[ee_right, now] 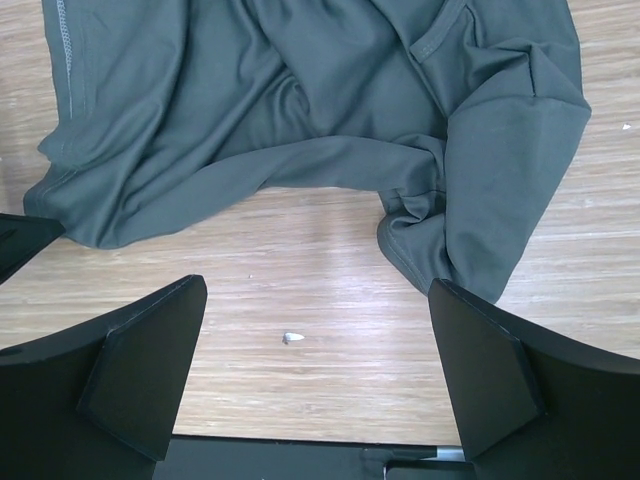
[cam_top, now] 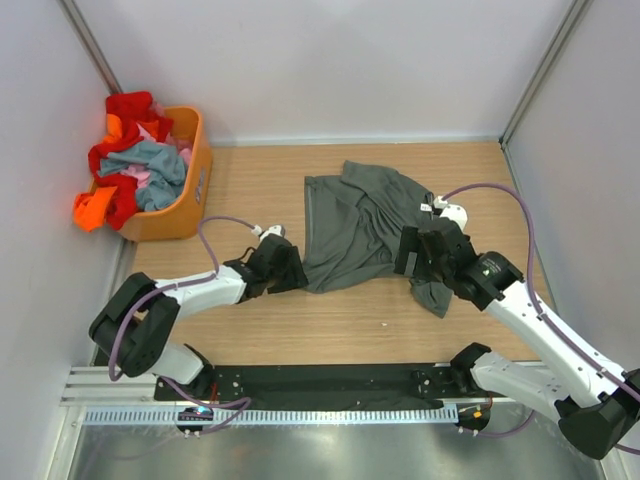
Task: Fold and stack the t-shirts
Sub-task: Flatten the tshirt out
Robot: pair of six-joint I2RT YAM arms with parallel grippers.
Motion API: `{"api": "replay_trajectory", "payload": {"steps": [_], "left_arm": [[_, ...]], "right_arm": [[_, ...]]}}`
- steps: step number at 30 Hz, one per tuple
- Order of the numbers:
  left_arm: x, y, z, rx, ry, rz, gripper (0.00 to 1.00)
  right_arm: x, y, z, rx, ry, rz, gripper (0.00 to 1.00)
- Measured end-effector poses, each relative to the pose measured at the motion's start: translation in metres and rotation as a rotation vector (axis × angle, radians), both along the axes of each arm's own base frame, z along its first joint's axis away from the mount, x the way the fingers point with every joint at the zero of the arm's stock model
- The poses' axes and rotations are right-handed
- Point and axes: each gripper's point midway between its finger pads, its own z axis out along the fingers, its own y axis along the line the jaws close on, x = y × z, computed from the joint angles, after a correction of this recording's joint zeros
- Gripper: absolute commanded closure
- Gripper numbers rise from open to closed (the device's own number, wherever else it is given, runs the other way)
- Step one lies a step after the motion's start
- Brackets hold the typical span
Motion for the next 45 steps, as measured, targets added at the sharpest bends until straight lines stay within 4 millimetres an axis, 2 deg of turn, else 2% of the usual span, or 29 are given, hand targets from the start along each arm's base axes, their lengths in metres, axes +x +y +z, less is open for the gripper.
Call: {"api": "replay_trajectory", "payload": {"steps": [1,3,4,6,7,12,15,17,20,23,25,30,33,37,39,42,45], "left_arm": [[0.001,0.0,-0.001,0.0,-0.001,0.001,0.45],[0.003,-0.002,-0.001,-0.004,-0.005,0.004,0.53],[0.004,-0.002,-0.002,-0.003,-0.003,0.005,0.66],[0.005,-0.004,-0.005,-0.002,0.002,0.009,0.8],[0.006,-0.004,-0.007,0.001,0.006,0.01,1.0],[0.009,-0.003,-0.008,0.011,-0.003,0.016,1.0],[0.012,0.011,0.0,0.019,-0.01,0.055,1.0],[0.02,0.033,0.021,0.008,-0.041,0.118,1.0],[0.038,0.076,0.066,-0.031,-0.145,0.243,1.0],[0.045,0.108,0.086,-0.027,-0.191,0.32,1.0],[0.042,0.114,0.082,-0.006,-0.171,0.323,1.0],[0.031,0.113,0.061,0.019,-0.081,0.295,1.0],[0.028,0.112,0.058,0.018,-0.065,0.288,1.0],[0.027,0.11,0.058,0.014,-0.06,0.281,1.0],[0.026,0.11,0.058,0.013,-0.058,0.28,1.0],[0.026,0.11,0.058,0.011,-0.056,0.277,1.0],[0.025,0.11,0.057,0.013,-0.053,0.277,1.0]], "right_arm": [[0.0,0.0,-0.002,-0.001,0.004,-0.001,0.0],[-0.003,-0.001,-0.009,-0.005,0.02,-0.006,0.0],[-0.005,-0.002,-0.014,-0.006,0.033,-0.008,0.0],[-0.008,-0.003,-0.021,0.0,0.055,-0.03,0.0],[-0.009,-0.004,-0.024,0.005,0.062,-0.046,0.0],[-0.015,-0.012,-0.042,0.03,0.098,-0.17,0.01],[-0.023,-0.022,-0.062,0.03,0.139,-0.252,0.03],[-0.029,-0.028,-0.076,0.027,0.171,-0.3,0.05],[-0.035,-0.033,-0.095,0.017,0.213,-0.341,0.08],[-0.04,-0.032,-0.116,0.002,0.262,-0.353,0.15],[-0.042,-0.028,-0.129,0.006,0.292,-0.349,0.19],[-0.051,-0.012,-0.152,0.052,0.345,-0.3,0.24],[-0.055,0.01,-0.152,0.092,0.331,-0.215,0.25],[-0.059,0.047,-0.14,0.168,0.277,-0.083,0.27],[-0.062,0.058,-0.14,0.191,0.271,-0.056,0.29],[-0.068,0.056,-0.152,0.185,0.293,-0.064,0.29],[-0.07,0.054,-0.152,0.197,0.29,-0.077,0.29]]}}
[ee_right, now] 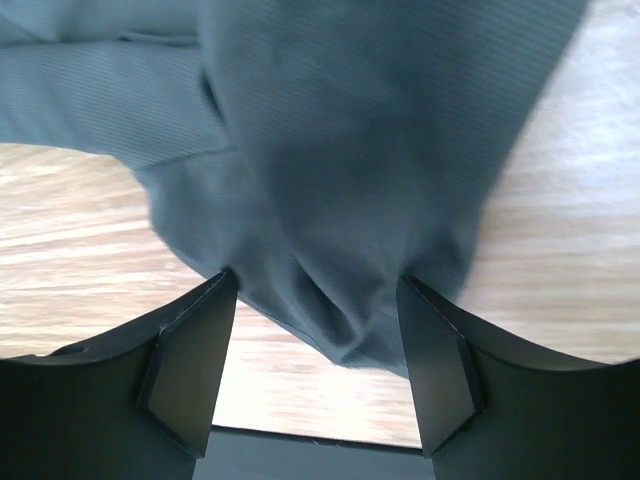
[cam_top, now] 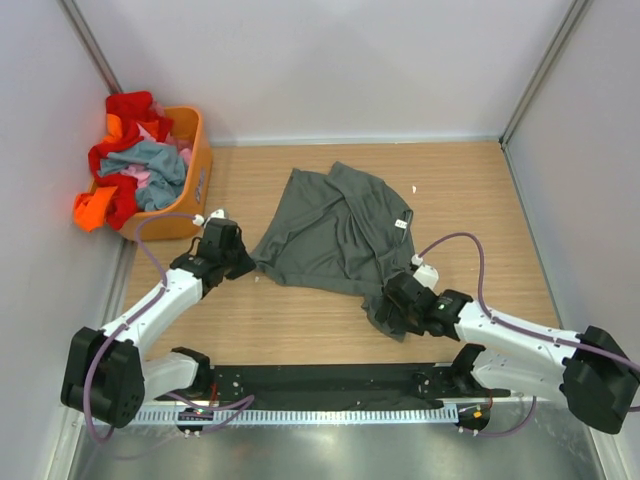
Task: Fold and stack the t-shirts
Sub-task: Flatten the tshirt out
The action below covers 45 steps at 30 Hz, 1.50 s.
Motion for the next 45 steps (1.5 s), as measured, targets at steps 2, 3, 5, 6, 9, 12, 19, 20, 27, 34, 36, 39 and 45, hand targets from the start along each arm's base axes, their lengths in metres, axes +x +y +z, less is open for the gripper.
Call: {"api": "replay_trajectory", "payload": {"steps": [2,3,5,6,9,12,19,20,27,34,36,39,45], "left_arm": [[-0.001,0.0,-0.001,0.002,0.005,-0.001,1.0],[-0.002,0.001,-0.001,0.003,0.007,-0.001,1.0],[-0.003,0.001,-0.001,0.004,0.009,-0.001,1.0],[-0.003,0.001,-0.001,0.005,0.011,-0.001,1.0],[-0.004,0.002,0.0,0.004,0.011,0.0,1.0],[-0.004,0.001,0.0,0.003,0.01,0.0,1.0],[-0.005,0.002,0.0,0.005,0.013,0.0,1.0],[-0.005,0.002,0.0,0.005,0.013,-0.001,1.0],[-0.008,0.003,0.001,0.007,0.018,-0.001,1.0],[-0.015,0.007,0.035,0.016,-0.027,-0.02,1.0],[-0.014,0.011,0.072,0.017,-0.111,-0.023,1.0],[-0.013,0.02,0.157,0.022,-0.295,-0.015,1.0],[-0.033,0.039,0.294,0.037,-0.578,-0.017,1.0]], "right_arm": [[-0.005,-0.006,-0.001,-0.017,0.01,-0.005,0.28],[-0.008,-0.01,0.0,-0.025,0.013,-0.009,0.28],[-0.014,-0.018,0.004,-0.036,0.014,-0.017,0.29],[-0.017,-0.021,0.006,-0.042,0.017,-0.022,0.29],[-0.026,-0.028,0.011,-0.048,0.021,-0.028,0.29],[-0.031,-0.029,0.012,-0.044,0.028,-0.027,0.29],[-0.034,-0.024,-0.006,-0.062,0.072,-0.006,0.31],[-0.033,-0.023,-0.006,-0.065,0.072,-0.003,0.31],[-0.022,-0.003,-0.01,-0.042,0.056,0.042,0.9],[-0.013,-0.004,0.026,-0.08,0.009,0.081,0.99],[0.008,0.005,0.086,-0.074,-0.088,0.086,0.99],[0.043,0.018,0.201,0.021,-0.318,0.052,0.99],[0.049,-0.022,0.381,0.139,-0.663,-0.028,0.99]]}}
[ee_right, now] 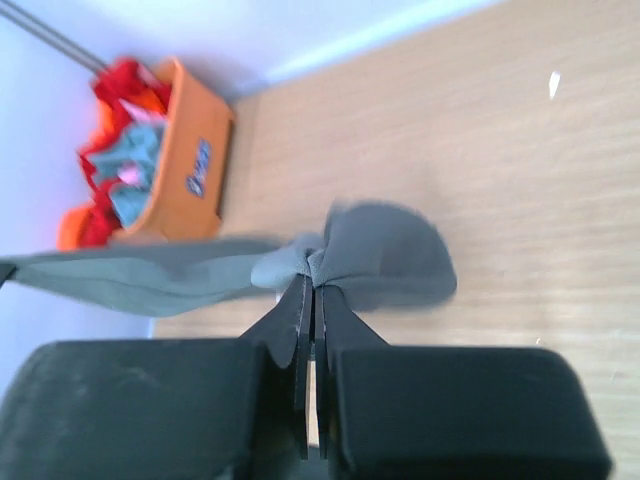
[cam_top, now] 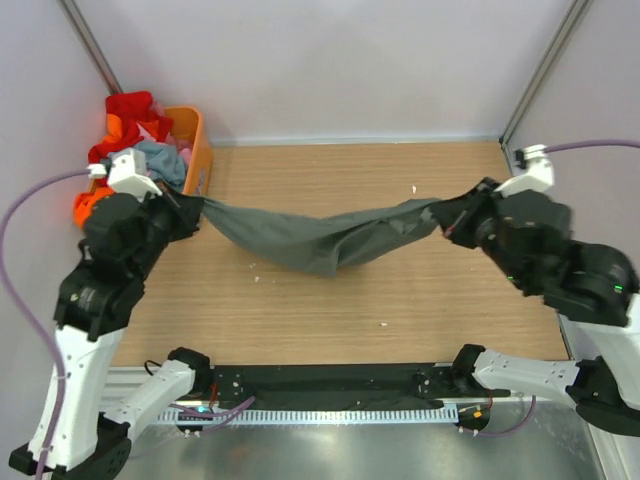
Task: Fold and stack the t-shirts
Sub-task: Flatten the tshirt out
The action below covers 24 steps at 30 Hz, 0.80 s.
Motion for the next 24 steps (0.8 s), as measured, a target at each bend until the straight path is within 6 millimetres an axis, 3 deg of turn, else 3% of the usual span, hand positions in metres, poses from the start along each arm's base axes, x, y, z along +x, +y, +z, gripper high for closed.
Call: {"api": "replay_trajectory", "payload": {"steps": [2,5,8,15,20,22,24], "left_arm": [[-0.011,0.004,0.032,0.007,-0.057,-0.013,1.0],[-0.031,0.006,0.071,0.008,-0.132,-0.052,1.0],[-0.05,0.005,0.094,0.003,-0.178,-0.1,1.0],[-0.085,-0.005,0.124,-0.034,-0.241,-0.217,1.0],[-0.078,-0.013,0.116,-0.033,-0.214,-0.247,1.0],[-0.06,-0.019,0.1,-0.021,-0.169,-0.245,1.0],[-0.027,-0.028,0.071,0.006,-0.083,-0.232,1.0]], "right_arm": [[-0.008,-0.019,0.032,0.008,-0.062,-0.012,0.99],[-0.02,-0.038,0.061,0.014,-0.119,-0.001,0.99],[-0.032,-0.046,0.069,0.012,-0.137,0.036,0.99],[-0.063,-0.07,0.091,0.046,-0.181,0.108,0.99],[-0.053,-0.088,0.109,0.019,-0.227,0.005,0.99],[-0.033,-0.083,0.104,-0.067,-0.209,-0.059,0.99],[-0.001,-0.067,0.092,-0.204,-0.168,-0.132,0.99]]}}
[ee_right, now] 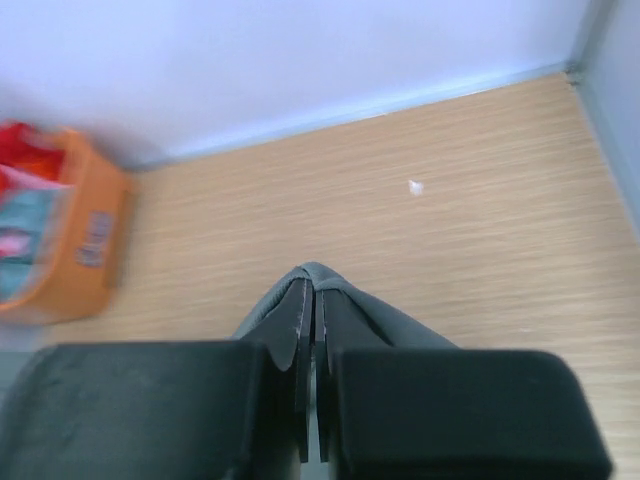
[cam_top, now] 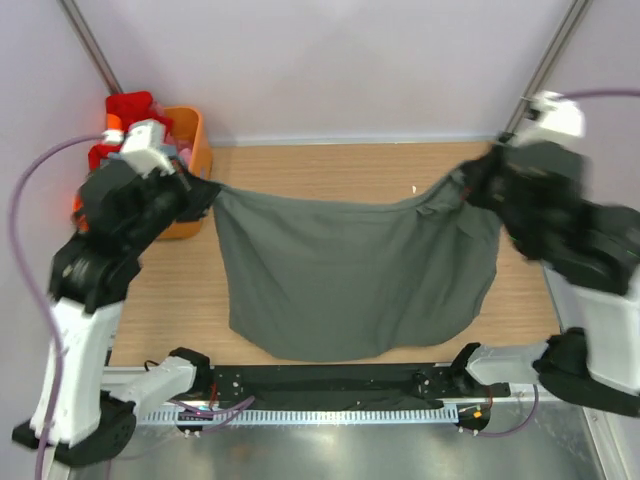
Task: Fold and stack the t-shirts
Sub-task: Flatten the tshirt out
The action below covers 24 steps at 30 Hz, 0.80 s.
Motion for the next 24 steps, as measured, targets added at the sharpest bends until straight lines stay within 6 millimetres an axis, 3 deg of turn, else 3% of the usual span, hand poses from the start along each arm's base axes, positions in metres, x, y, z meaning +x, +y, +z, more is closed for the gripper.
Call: {"api": "replay_trajectory", "payload": {"steps": [3,5,6,7,8,9,11,12,13,14,16,18,20,24], "left_arm": [[0.061,-0.012,-0.05,0.059,0.136,0.033,1.0],[0.111,-0.014,-0.092,0.087,0.24,0.072,1.0],[0.139,-0.01,-0.117,0.096,0.305,0.105,1.0],[0.168,-0.006,-0.146,0.103,0.372,0.135,1.0],[0.194,0.001,-0.179,0.115,0.459,0.169,1.0],[0.218,0.008,-0.207,0.124,0.537,0.201,0.85],[0.257,0.016,-0.255,0.143,0.645,0.239,0.66],[0.271,0.018,-0.28,0.151,0.685,0.251,0.33],[0.272,0.021,-0.304,0.165,0.728,0.257,0.12],[0.264,0.021,-0.324,0.173,0.772,0.263,0.01],[0.233,0.014,-0.342,0.191,0.837,0.256,0.0],[0.211,0.004,-0.334,0.201,0.833,0.232,0.0],[0.201,-0.009,-0.302,0.192,0.759,0.199,0.0],[0.186,-0.028,-0.229,0.14,0.551,0.149,0.03]], "right_arm": [[0.075,0.022,-0.041,-0.156,0.132,-0.106,0.99],[0.147,0.02,-0.087,-0.208,0.245,-0.172,0.99],[0.185,0.019,-0.114,-0.219,0.311,-0.179,0.93],[0.223,0.019,-0.144,-0.225,0.379,-0.179,0.49],[0.262,0.021,-0.177,-0.22,0.445,-0.167,0.28],[0.299,0.022,-0.203,-0.208,0.481,-0.155,0.01],[0.363,0.028,-0.255,-0.172,0.5,-0.116,0.0],[0.379,0.028,-0.284,-0.164,0.529,-0.099,0.0],[0.378,0.028,-0.316,-0.172,0.602,-0.083,0.0],[0.37,0.027,-0.344,-0.186,0.677,-0.071,0.0],[0.349,0.029,-0.374,-0.202,0.766,-0.042,0.0],[0.309,0.029,-0.386,-0.22,0.839,-0.015,0.0],[0.283,0.028,-0.366,-0.226,0.836,-0.001,0.0],[0.263,0.023,-0.258,-0.181,0.57,-0.01,0.0]]}}
